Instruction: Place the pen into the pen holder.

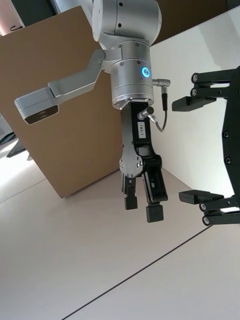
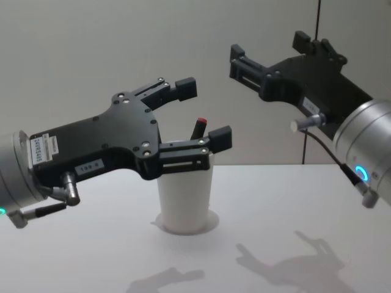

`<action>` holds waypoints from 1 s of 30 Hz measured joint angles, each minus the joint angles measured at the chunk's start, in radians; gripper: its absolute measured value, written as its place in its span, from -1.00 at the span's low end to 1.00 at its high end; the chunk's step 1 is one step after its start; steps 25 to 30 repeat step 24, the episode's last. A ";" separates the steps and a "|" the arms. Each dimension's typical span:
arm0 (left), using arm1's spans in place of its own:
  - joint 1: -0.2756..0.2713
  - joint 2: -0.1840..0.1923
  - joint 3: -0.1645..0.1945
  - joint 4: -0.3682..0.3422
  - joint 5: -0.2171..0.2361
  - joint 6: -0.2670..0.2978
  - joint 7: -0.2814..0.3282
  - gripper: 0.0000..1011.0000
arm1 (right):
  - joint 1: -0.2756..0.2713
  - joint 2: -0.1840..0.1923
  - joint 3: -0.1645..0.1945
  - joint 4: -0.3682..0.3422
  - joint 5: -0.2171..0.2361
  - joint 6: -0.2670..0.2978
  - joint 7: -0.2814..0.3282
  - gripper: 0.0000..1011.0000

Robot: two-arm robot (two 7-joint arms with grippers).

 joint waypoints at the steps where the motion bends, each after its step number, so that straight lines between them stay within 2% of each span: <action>1: 0.000 0.000 0.000 0.000 0.000 0.000 0.000 0.99 | -0.003 0.002 0.001 -0.005 0.000 0.001 -0.003 0.98; 30: 0.000 0.000 0.000 0.000 0.000 0.000 0.000 0.99 | -0.023 0.013 0.004 -0.037 -0.001 0.009 -0.018 0.98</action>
